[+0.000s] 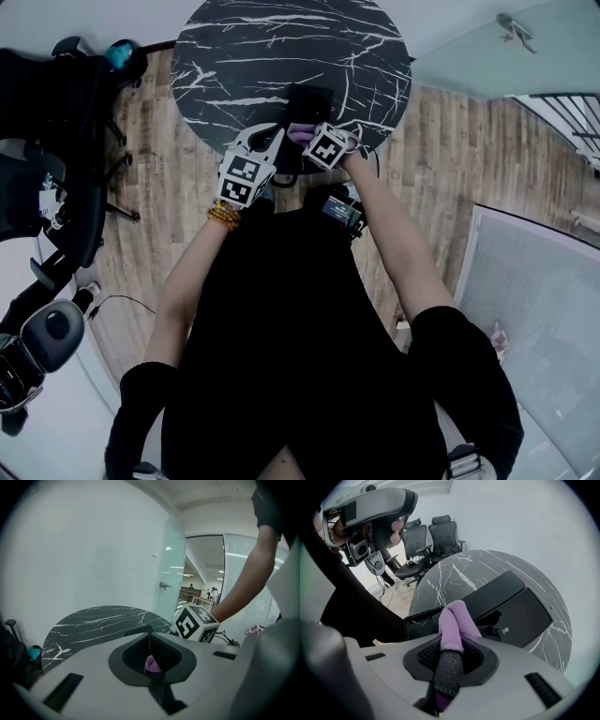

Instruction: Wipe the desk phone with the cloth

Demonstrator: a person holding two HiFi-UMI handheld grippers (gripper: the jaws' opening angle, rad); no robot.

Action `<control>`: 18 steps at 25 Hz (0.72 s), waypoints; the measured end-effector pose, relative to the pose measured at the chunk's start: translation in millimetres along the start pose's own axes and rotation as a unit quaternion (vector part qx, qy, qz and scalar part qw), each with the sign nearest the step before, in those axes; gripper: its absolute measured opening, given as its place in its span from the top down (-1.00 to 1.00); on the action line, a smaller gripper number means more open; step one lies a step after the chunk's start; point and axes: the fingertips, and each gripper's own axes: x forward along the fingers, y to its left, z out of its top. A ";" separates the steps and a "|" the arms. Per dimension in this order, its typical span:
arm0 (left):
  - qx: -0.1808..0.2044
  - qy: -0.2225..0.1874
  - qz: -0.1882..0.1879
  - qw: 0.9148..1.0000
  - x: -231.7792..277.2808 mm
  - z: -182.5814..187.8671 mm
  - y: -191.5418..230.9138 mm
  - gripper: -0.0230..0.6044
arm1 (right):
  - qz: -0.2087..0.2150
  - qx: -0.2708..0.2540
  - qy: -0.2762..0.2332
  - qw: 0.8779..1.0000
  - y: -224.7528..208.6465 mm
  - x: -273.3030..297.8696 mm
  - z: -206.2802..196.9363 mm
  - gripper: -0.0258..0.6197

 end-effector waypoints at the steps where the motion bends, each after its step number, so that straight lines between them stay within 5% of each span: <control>1: 0.001 0.000 -0.001 1.000 0.3 0.3 -0.7 0.86 | 0.001 0.002 0.000 1.000 1.3 0.6 -1.0 0.67; 18: 0.008 0.007 -0.011 1.000 4.7 -1.6 -9.7 0.86 | 0.007 0.015 0.007 1.000 18.8 7.3 -12.5 0.67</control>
